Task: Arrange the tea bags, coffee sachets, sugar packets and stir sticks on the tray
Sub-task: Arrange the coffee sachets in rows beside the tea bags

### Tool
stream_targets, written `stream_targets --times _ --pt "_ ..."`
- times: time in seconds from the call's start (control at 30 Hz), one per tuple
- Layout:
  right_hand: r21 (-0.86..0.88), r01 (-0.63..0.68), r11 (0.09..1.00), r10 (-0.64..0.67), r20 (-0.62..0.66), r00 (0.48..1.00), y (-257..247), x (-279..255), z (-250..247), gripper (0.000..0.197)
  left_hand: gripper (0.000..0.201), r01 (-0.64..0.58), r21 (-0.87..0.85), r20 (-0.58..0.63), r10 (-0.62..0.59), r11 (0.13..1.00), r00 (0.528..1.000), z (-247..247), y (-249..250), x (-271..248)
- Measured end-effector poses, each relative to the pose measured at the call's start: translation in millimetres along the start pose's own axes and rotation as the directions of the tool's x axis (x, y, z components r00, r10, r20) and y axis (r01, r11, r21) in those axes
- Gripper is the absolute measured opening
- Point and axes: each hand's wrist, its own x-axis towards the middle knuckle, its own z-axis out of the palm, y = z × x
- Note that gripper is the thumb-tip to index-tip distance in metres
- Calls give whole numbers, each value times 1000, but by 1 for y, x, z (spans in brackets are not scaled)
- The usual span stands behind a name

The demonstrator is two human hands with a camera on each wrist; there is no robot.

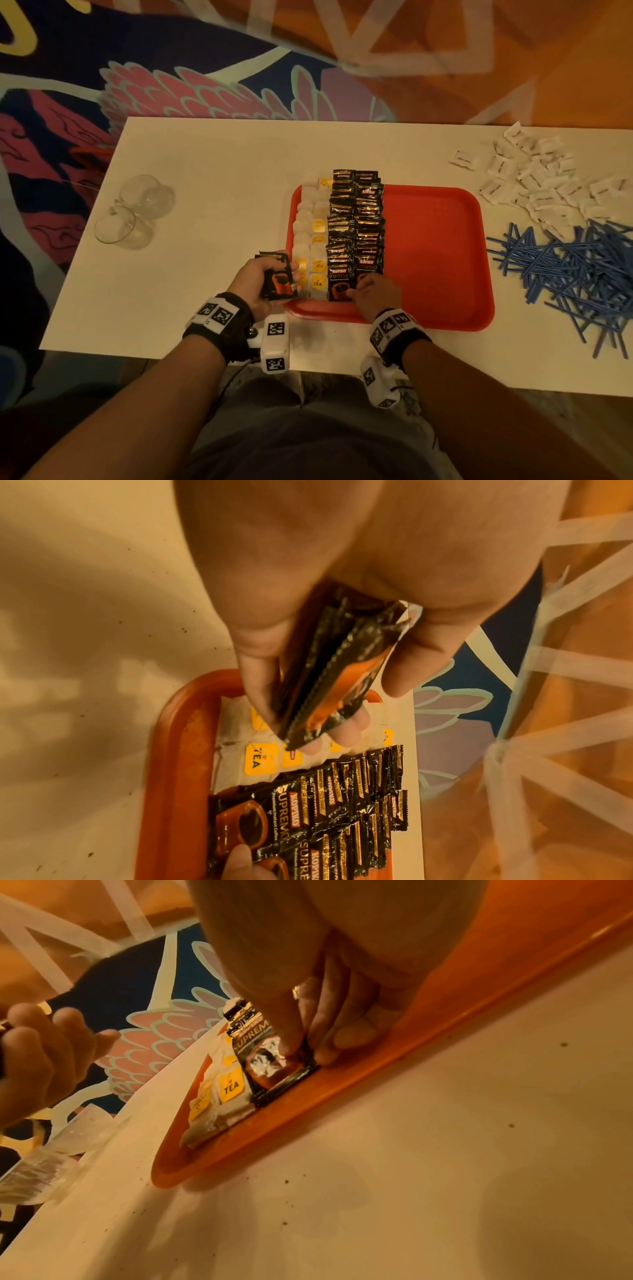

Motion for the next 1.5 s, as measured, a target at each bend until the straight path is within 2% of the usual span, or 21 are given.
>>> stream_targets --times 0.13,0.27,0.33,0.4,0.47,0.53,0.6,0.67,0.8,0.87,0.93,1.0,1.13,1.27,1.4,1.5 --pt "-36 -1 999 0 -1 1000 1 -3 -4 20 35 7 15 5 -7 1000 1000 1 0 2" --pt "-52 33 998 -34 -25 999 -1 -5 -17 18 25 -3 171 14 1 985 1000 11 2 1" --pt "16 61 998 -60 -32 998 -3 -5 -22 18 20 -41 232 25 36 972 999 18 3 2" --pt "87 138 987 -140 13 990 -9 -7 -27 21 17 -105 284 3 109 953 994 25 3 3" --pt "252 196 948 -216 55 975 -23 -16 -34 27 26 -173 341 -16 189 924 982 33 3 7" --pt "449 175 877 -252 118 961 -41 -29 -40 25 35 -242 401 -3 266 884 964 42 2 8" --pt "498 185 847 -303 166 938 -52 -36 -41 18 40 -294 449 38 311 844 950 52 0 8" --pt "475 244 845 -352 152 924 -57 -38 -43 7 34 -342 460 75 349 819 934 61 -1 6" --pt "386 307 870 -370 97 924 -57 -39 -49 11 15 -367 334 72 365 868 928 70 2 1" --pt "357 336 871 -390 89 916 -54 -41 -50 17 14 -359 345 43 368 867 929 72 1 1" --pt "374 341 862 -410 120 904 -50 -42 -51 10 16 -352 391 22 373 850 927 73 -1 1" --pt "378 345 859 -424 147 894 -47 -43 -51 11 16 -344 407 3 376 846 927 73 -4 0" --pt "329 363 872 -428 151 891 -44 -41 -51 8 8 -343 373 15 364 862 931 72 -9 -4" --pt "263 409 874 -452 126 883 -39 -39 -52 29 12 -392 421 115 381 818 917 72 -14 -6" --pt "219 425 878 -459 136 878 -33 -40 -50 14 20 -425 500 93 441 755 893 70 -19 1" --pt "153 410 899 -431 146 890 -24 -35 -50 6 11 -465 493 30 519 735 854 72 -27 5"
